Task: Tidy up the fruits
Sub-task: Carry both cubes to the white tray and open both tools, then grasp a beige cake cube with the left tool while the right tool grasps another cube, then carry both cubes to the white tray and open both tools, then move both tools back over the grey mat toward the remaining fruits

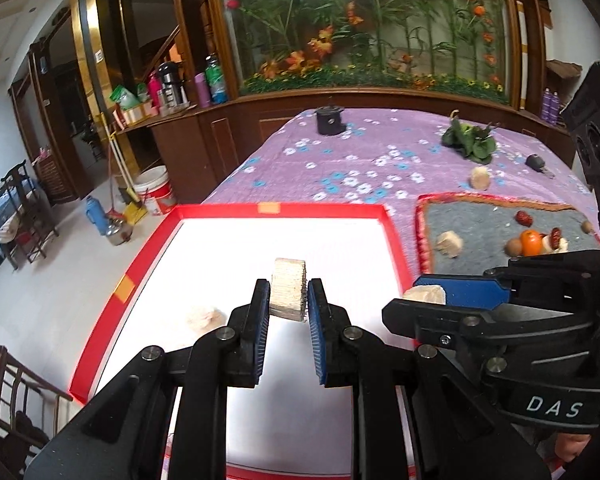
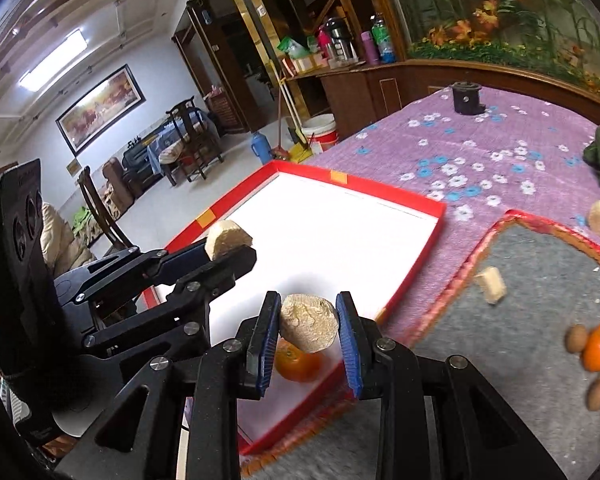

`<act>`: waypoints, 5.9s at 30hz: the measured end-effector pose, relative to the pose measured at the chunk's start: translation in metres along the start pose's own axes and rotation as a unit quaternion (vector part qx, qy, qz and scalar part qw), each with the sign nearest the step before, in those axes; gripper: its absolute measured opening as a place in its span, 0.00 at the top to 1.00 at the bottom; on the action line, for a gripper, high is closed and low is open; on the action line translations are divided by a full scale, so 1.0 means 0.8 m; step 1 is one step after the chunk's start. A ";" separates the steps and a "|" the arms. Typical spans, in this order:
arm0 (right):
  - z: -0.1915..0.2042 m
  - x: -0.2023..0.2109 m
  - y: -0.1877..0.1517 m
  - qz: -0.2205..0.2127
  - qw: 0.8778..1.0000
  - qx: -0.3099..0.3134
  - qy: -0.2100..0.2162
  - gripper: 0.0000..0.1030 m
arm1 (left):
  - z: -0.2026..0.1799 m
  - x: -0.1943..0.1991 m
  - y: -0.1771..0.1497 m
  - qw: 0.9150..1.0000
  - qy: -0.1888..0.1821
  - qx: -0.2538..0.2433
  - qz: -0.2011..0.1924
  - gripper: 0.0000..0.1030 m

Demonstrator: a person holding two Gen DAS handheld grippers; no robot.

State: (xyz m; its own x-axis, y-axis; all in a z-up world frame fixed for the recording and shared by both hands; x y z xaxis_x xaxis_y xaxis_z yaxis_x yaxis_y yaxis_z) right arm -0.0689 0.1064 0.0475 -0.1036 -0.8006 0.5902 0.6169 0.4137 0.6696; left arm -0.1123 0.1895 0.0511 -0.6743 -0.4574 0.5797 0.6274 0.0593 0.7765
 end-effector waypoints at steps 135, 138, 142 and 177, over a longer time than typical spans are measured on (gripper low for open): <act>-0.049 0.056 0.008 -0.056 0.997 -0.059 0.014 0.83 | 0.028 0.006 -0.011 0.997 -0.030 -0.054 0.037 0.78; -0.027 0.019 0.009 -0.036 0.998 -0.047 0.025 0.83 | 0.046 -0.003 -0.021 0.998 -0.022 -0.039 0.047 0.78; -0.010 -0.014 0.003 -0.018 0.999 -0.038 0.019 0.83 | 0.056 -0.017 -0.033 0.998 -0.019 -0.030 0.060 0.78; -0.098 0.113 -0.029 -0.091 0.991 -0.099 -0.026 0.60 | -0.086 0.035 -0.011 0.989 -0.079 -0.125 0.029 0.35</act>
State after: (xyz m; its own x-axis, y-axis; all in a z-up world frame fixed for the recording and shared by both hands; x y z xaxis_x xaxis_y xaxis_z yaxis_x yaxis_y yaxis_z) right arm -0.0311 -0.0095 0.0502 -0.2644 -0.8288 0.4931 0.7245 0.1668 0.6688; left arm -0.1100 0.1152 0.0431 -0.6743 -0.3147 0.6680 0.7301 -0.1483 0.6671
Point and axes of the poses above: each gripper's, at about its wrist camera, not at the fingertips, and x roughly against the way its jaws point, z to its left, y to its top, the point moved 2 cm from there along -x, roughly the way its jaws point, and after that the axes turned 11 degrees about y, right-handed, at the moved point
